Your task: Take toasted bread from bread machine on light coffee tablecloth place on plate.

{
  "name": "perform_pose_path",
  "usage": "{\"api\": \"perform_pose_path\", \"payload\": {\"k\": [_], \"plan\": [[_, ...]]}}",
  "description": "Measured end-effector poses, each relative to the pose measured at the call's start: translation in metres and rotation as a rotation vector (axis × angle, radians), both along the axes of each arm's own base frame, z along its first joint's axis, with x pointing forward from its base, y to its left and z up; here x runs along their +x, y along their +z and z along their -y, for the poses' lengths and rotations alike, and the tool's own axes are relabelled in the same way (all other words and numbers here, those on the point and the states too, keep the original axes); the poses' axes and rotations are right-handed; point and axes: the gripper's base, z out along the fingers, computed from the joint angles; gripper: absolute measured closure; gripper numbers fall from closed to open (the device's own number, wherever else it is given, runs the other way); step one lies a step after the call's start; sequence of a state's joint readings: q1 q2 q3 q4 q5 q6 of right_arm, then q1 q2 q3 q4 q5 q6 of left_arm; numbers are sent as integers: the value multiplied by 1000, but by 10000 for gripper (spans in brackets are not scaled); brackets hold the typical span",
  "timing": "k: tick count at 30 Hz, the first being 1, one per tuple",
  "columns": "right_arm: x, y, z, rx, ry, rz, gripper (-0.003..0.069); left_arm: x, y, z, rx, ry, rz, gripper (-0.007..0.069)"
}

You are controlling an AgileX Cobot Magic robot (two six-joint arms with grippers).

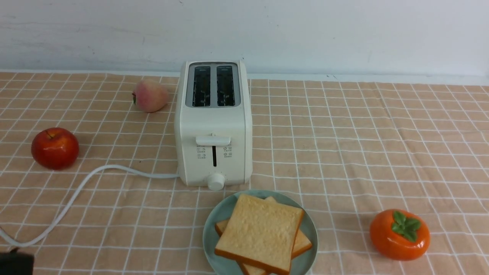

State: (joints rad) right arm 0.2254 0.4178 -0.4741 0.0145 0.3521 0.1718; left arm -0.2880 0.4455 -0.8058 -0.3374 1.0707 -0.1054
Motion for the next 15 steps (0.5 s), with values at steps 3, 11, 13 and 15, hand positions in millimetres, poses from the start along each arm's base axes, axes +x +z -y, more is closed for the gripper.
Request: {"api": "perform_pose_path", "payload": {"k": [3, 11, 13, 15], "plan": [[-11, -10, 2, 27, -5, 4, 667, -21, -2, -6, -27, 7, 4, 638], [-43, -26, 13, -38, -27, -21, 659, -60, -7, -16, -69, 16, 44, 638], [-47, -28, 15, -51, -32, -32, 659, -60, -8, -18, -59, 25, 52, 638], [-50, -33, 16, -70, -39, -71, 657, -57, -8, -22, -22, 61, 75, 638]]}}
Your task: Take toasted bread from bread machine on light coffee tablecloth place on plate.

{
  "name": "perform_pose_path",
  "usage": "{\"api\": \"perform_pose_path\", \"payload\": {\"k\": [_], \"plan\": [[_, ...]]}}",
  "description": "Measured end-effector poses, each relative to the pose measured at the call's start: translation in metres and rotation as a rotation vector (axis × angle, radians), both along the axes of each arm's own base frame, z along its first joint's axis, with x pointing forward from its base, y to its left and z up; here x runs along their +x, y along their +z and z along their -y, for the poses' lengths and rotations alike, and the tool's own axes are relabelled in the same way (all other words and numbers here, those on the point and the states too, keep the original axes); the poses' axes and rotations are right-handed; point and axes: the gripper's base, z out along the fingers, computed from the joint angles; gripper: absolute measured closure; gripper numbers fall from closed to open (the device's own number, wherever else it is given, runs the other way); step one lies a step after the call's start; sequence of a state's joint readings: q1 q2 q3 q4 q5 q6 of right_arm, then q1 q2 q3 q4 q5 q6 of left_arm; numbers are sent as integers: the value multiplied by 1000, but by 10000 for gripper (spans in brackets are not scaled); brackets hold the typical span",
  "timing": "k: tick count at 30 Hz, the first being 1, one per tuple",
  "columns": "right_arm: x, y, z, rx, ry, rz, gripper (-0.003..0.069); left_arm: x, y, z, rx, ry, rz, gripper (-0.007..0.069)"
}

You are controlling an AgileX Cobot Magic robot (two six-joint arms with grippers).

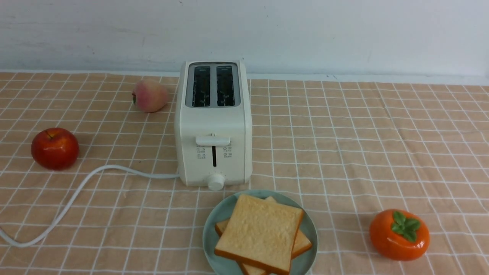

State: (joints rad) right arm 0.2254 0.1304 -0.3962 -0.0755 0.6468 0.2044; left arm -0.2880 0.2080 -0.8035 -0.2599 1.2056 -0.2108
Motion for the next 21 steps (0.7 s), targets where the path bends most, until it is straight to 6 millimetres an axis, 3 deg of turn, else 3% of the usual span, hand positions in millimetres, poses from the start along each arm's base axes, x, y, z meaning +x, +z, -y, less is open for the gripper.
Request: {"api": "perform_pose_path", "payload": {"k": [5, 21], "plan": [[-3, -8, 1, -21, -8, -90, 655, 5, 0, -9, 84, 79, 40, 638], [-3, -9, 2, -27, -10, -101, 636, 7, -3, -12, 113, 102, 44, 638]]}}
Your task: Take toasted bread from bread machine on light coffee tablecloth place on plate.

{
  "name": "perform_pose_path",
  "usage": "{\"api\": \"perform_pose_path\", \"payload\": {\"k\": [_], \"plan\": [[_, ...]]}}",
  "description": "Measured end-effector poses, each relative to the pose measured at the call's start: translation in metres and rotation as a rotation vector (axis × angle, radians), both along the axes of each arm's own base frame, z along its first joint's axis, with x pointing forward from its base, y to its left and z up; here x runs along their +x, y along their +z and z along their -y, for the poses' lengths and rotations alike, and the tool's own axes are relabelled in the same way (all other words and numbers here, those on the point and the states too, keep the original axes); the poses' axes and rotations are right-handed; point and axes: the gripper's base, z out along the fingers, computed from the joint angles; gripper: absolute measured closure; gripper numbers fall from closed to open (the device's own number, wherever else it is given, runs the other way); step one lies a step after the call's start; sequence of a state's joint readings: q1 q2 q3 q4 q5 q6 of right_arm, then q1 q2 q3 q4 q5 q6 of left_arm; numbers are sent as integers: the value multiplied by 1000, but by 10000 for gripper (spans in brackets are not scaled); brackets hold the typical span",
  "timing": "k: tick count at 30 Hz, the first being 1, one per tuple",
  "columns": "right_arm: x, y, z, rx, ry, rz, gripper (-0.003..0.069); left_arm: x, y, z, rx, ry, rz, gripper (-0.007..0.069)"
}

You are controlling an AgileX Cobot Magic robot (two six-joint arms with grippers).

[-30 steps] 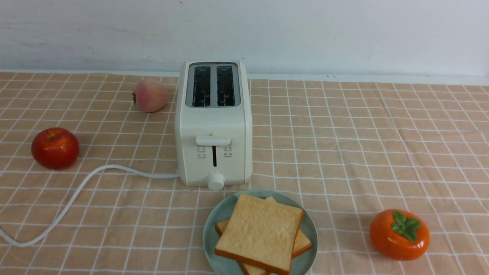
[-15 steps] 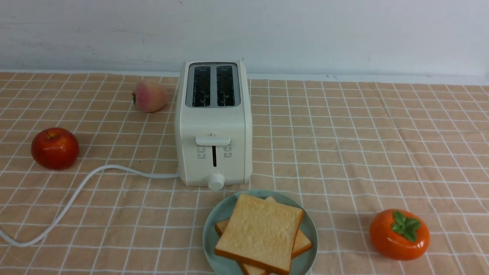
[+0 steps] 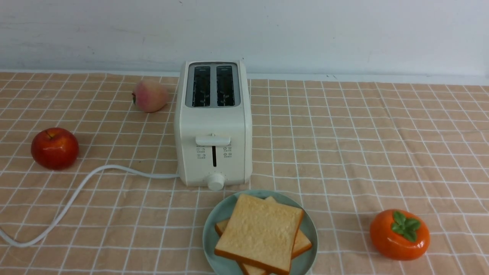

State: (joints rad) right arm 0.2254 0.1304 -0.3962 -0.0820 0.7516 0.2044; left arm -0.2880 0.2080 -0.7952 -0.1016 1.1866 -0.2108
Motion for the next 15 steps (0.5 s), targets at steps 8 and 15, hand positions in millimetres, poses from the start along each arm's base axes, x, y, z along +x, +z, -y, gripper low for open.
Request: {"api": "perform_pose_path", "payload": {"k": [8, 15], "plan": [[0, 0, 0, -1, -1, -3, 626, 34, -34, 6, -42, 43, 149, 634], [0, 0, 0, -1, -1, -3, 618, 53, -100, 7, -84, 107, 380, 626]]}}
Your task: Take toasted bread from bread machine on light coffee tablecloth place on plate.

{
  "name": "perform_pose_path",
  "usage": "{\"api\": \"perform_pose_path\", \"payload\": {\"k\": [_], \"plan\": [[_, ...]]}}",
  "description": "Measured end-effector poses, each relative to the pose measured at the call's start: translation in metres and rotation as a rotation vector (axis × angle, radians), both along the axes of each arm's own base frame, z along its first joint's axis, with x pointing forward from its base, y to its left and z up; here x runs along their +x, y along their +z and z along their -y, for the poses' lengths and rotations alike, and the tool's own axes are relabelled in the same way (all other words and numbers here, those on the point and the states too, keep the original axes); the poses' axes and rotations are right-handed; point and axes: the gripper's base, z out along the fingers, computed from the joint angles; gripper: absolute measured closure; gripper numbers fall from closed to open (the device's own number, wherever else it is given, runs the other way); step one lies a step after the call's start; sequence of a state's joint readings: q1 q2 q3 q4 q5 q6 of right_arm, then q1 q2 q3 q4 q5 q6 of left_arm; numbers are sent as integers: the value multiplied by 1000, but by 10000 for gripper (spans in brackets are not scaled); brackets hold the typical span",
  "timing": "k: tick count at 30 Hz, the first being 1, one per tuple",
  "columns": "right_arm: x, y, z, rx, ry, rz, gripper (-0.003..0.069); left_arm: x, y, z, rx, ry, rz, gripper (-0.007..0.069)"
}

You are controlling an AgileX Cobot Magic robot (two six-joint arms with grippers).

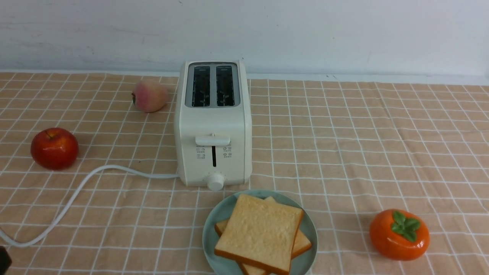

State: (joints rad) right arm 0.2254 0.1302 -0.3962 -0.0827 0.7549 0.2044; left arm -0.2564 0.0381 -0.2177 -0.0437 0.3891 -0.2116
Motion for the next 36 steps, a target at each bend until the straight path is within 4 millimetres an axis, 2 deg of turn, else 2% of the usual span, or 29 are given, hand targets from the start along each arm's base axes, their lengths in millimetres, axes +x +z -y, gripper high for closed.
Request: {"api": "perform_pose_path", "payload": {"k": [1, 3, 5, 7, 11, 36], "plan": [[0, 0, 0, -2, 1, 0, 617, 4, -27, 0, 8, 7, 3, 624], [0, 0, 0, -3, 1, 0, 615, 7, -50, 1, 23, 14, -37, 624], [0, 0, 0, -3, 1, 1, 612, 9, -67, 0, 32, 39, -89, 622], [0, 0, 0, -3, 1, 1, 608, 9, -74, -2, 36, 78, -144, 620], [0, 0, 0, -3, 1, 1, 606, 7, -82, -4, 50, 112, -213, 617], [0, 0, 0, -4, 1, -1, 572, 7, -82, -4, 53, 112, -213, 588]]}}
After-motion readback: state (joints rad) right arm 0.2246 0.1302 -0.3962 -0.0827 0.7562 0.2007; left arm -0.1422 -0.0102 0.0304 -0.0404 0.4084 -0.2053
